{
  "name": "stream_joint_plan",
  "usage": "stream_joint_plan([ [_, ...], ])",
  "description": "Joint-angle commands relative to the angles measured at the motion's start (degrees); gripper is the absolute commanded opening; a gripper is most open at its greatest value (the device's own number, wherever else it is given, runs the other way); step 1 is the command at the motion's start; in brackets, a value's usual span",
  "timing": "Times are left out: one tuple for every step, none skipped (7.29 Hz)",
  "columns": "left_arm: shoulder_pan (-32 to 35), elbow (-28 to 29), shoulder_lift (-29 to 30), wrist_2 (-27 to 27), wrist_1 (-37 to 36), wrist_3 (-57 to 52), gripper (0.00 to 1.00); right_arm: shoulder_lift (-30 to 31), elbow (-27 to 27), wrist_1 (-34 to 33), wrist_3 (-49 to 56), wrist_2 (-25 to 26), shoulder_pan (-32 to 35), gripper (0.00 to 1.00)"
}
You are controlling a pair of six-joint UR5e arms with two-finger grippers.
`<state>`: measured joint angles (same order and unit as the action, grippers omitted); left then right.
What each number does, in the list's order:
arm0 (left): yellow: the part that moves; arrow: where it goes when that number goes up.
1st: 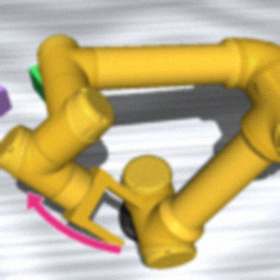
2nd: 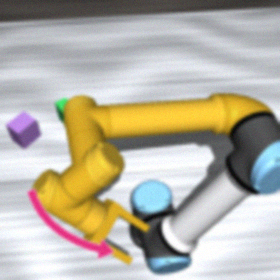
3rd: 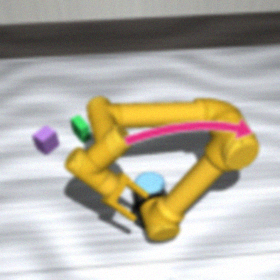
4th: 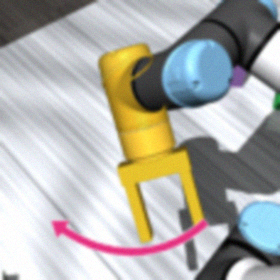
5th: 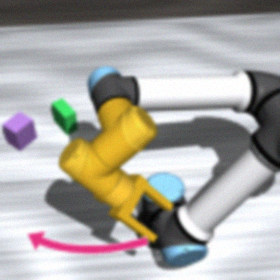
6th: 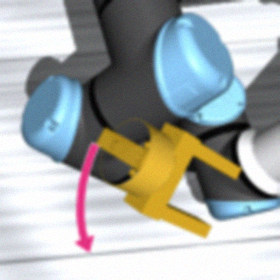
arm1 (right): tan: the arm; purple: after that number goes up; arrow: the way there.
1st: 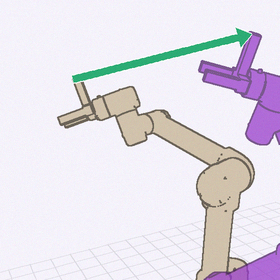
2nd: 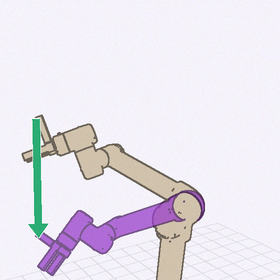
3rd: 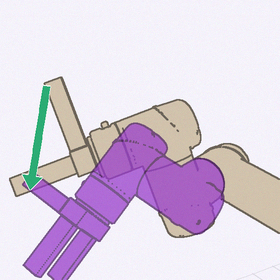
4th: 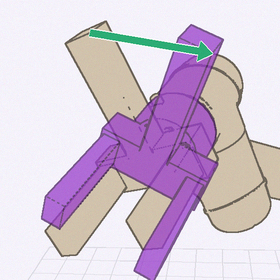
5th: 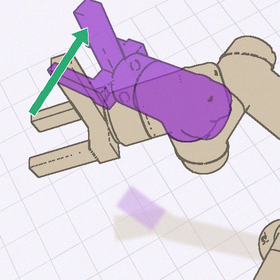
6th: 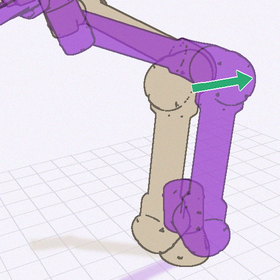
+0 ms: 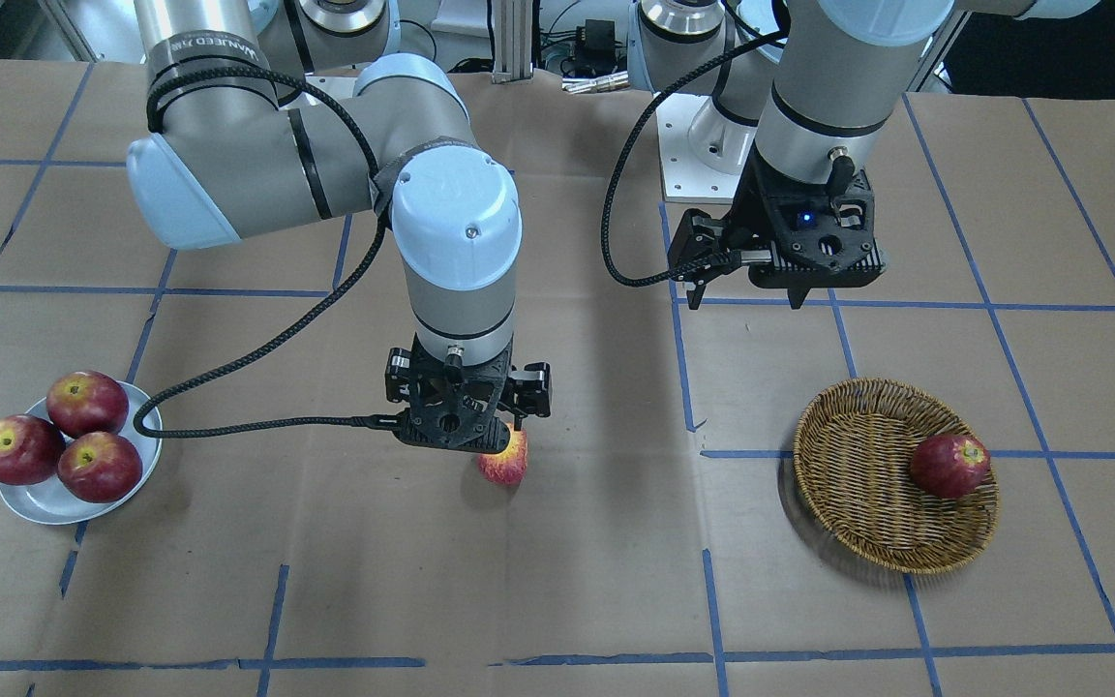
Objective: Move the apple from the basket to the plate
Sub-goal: 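Move the right gripper over the apple and grasp it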
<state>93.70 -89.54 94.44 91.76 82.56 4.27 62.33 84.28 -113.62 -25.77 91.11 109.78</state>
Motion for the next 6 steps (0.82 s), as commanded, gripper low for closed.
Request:
stream_joint_plan([
  [0.07,0.68,0.05,-0.09,0.06,0.29,0.99,-2.2,1.59,-3.44,-1.82,-0.49,0.17,1.0],
  [0.07,0.86,0.74,-0.09,0.06,0.3,0.99,-3.43,1.68,-4.41,-1.66,-0.49,0.78,1.0],
  [0.07,1.64,1.36,0.0,-0.03,0.3,0.99,-3.7,2.2,-4.51,-1.74,-0.49,1.57,1.0],
  [0.07,1.57,1.28,-0.09,-0.03,0.3,0.99,-4.75,3.42,-7.03,-1.31,-0.49,1.75,1.0],
  [0.07,1.56,1.1,0.0,0.06,0.3,0.99,-5.54,5.35,-10.36,-1.39,-0.49,1.84,1.0],
  [0.07,1.56,0.75,0.0,0.06,0.3,0.99,-6.51,6.15,-11.18,-1.31,-0.49,1.76,1.0],
])
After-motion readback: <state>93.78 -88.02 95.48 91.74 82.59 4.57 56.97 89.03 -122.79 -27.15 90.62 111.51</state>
